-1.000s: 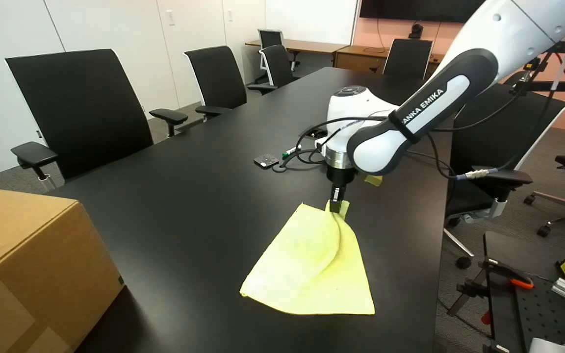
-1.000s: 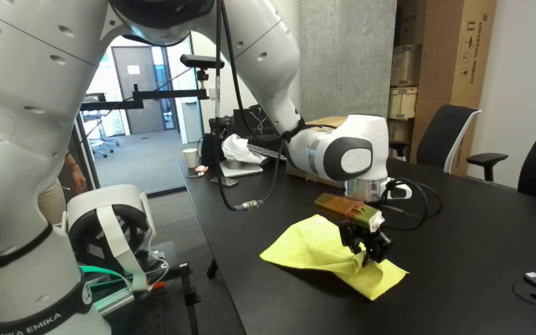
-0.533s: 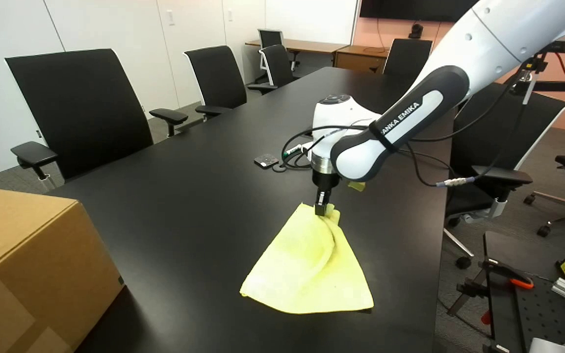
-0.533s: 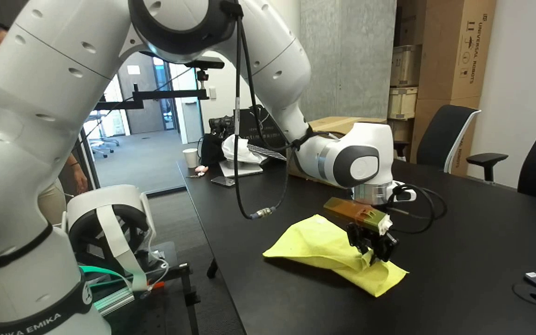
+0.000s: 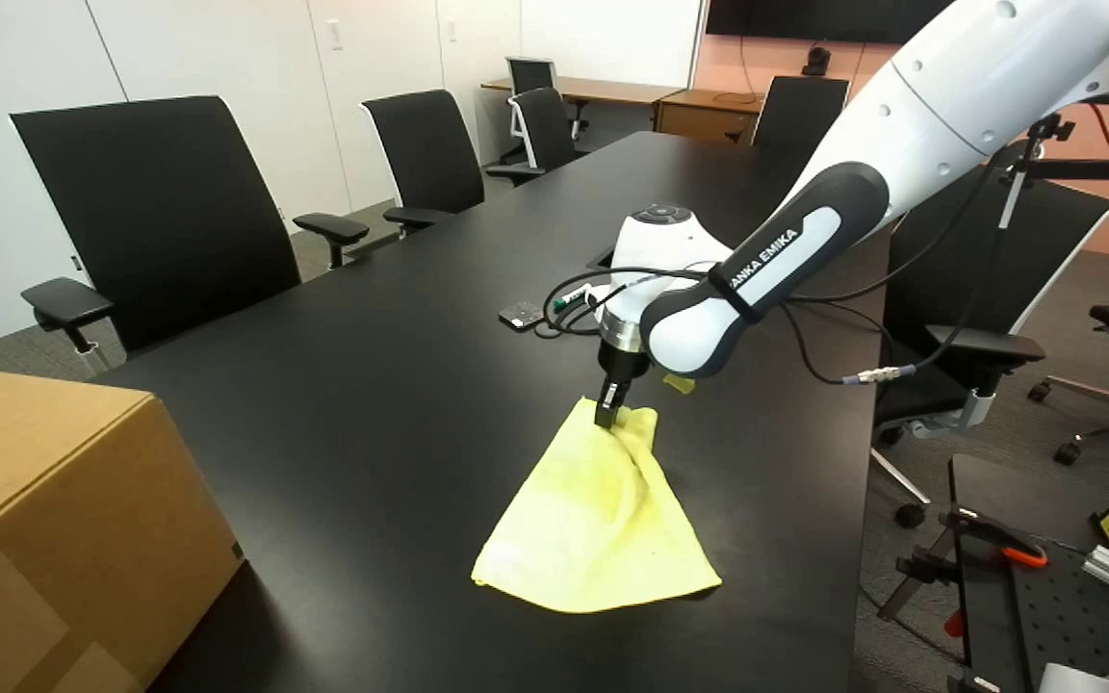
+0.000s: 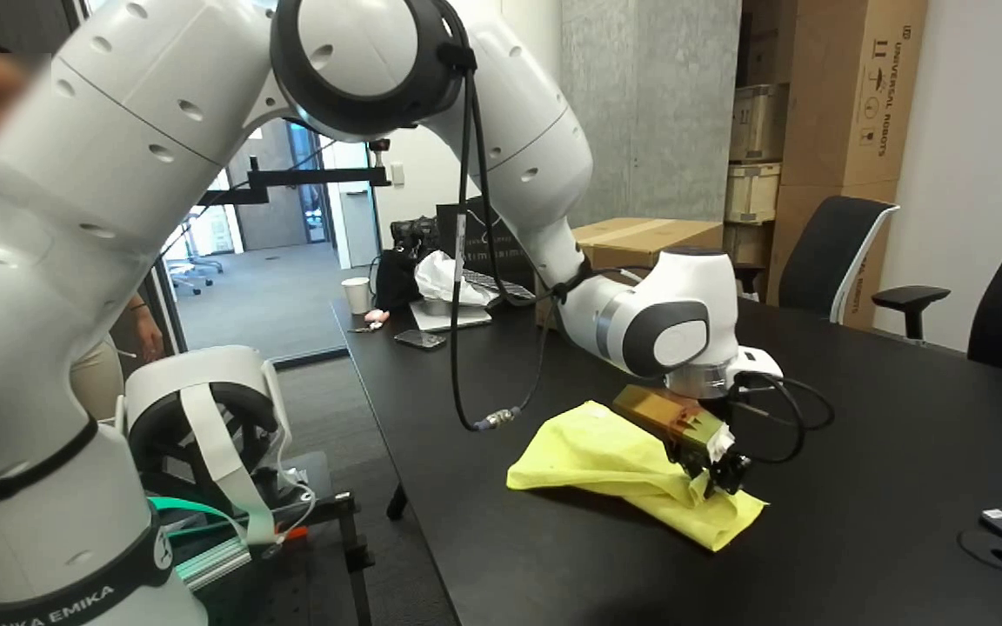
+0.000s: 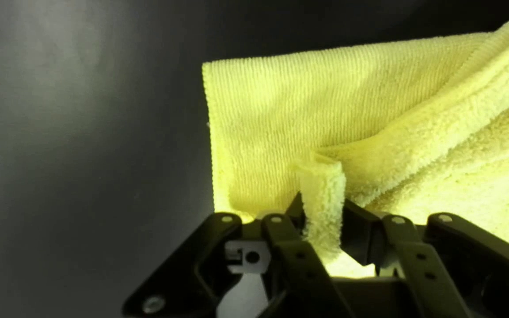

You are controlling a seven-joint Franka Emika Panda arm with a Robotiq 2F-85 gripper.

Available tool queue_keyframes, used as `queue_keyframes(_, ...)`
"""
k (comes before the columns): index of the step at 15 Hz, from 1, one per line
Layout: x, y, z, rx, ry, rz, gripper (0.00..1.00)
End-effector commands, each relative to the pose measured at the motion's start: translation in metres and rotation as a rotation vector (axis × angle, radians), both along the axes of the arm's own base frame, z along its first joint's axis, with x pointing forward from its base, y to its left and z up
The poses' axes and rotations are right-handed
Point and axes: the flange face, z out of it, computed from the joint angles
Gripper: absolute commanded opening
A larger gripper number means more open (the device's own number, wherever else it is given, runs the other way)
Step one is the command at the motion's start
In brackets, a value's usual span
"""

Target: Fold the towel in half

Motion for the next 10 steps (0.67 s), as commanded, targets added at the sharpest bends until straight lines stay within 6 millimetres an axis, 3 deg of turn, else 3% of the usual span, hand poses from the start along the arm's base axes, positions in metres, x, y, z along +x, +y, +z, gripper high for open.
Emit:
queue_keyframes(1, 0.006, 0.001, 0.005, 0.024, -0.065, -0.017, 0.1)
queue_keyframes(2, 0.006, 0.001, 0.006, 0.027, -0.069, -0.023, 0.36)
queue_keyframes(3, 0.005, 0.002, 0.008, 0.023, -0.071, -0.015, 0.36)
queue_keyframes(10, -0.001, 0.012, 0.033, 0.001, -0.097, 0.007, 0.88)
